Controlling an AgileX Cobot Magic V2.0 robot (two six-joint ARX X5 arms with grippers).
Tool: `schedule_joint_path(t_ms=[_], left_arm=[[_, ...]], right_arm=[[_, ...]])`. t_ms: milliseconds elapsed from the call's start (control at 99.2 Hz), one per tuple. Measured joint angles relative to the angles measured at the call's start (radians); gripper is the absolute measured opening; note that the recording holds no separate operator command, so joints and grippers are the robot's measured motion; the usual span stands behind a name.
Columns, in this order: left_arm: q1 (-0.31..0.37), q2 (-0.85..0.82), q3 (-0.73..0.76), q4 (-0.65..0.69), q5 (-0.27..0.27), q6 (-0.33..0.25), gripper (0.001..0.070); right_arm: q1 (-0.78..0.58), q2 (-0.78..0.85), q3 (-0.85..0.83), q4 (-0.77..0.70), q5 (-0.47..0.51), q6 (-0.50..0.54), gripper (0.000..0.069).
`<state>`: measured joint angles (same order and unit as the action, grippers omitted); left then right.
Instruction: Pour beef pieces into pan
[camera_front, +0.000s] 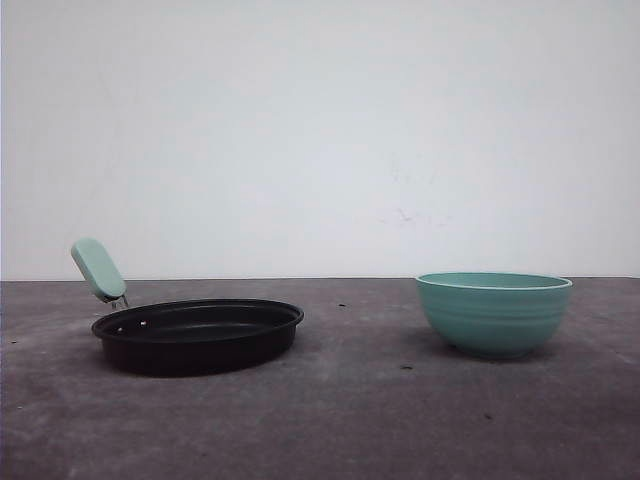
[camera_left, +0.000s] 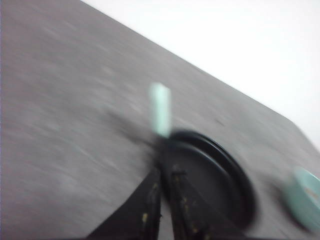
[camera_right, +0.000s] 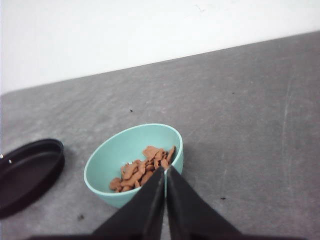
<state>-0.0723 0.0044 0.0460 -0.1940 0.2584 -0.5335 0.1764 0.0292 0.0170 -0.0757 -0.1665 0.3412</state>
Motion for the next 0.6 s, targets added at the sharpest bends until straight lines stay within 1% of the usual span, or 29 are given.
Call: schedule_joint_path(t_ms=[91, 111, 151, 212, 262, 302, 403, 484, 605], left_arm=[[0.000, 0.000, 0.029, -0.020, 0.116, -0.041, 0.0012], [0.000, 0.001, 0.040, -0.026, 0.137, -0.053, 0.0012], [0.000, 0.001, 0.071, -0.043, 0.163, -0.075, 0.0012], [0.000, 0.003, 0.126, -0.075, 0.164, -0.098, 0.0012], [0.000, 0.017, 0.181, -0.105, 0.146, -0.112, 0.0012], [0.000, 0.038, 0.222, -0.120, 0.132, -0.116, 0.0012], [0.000, 0.131, 0.336, -0.150, 0.134, -0.111, 0.0012], [0.000, 0.239, 0.453, -0.188, 0.145, -0.076, 0.0012], [0.000, 0.429, 0.653, -0.270, 0.158, 0.010, 0.0012]], right_arm=[[0.000, 0.000, 0.005, 0.011, -0.014, 0.059, 0.0006], [0.000, 0.000, 0.009, 0.009, -0.014, 0.072, 0.0006], [0.000, 0.000, 0.024, 0.003, -0.014, 0.100, 0.0006], [0.000, 0.001, 0.059, -0.003, -0.014, 0.133, 0.0006], [0.000, 0.001, 0.103, -0.017, -0.013, 0.148, 0.0006], [0.000, 0.001, 0.143, -0.031, -0.009, 0.156, 0.0006], [0.000, 0.018, 0.260, -0.062, 0.013, 0.174, 0.0006], [0.000, 0.060, 0.359, -0.068, 0.013, 0.186, 0.0006], [0.000, 0.167, 0.535, -0.097, 0.013, 0.187, 0.0006]])
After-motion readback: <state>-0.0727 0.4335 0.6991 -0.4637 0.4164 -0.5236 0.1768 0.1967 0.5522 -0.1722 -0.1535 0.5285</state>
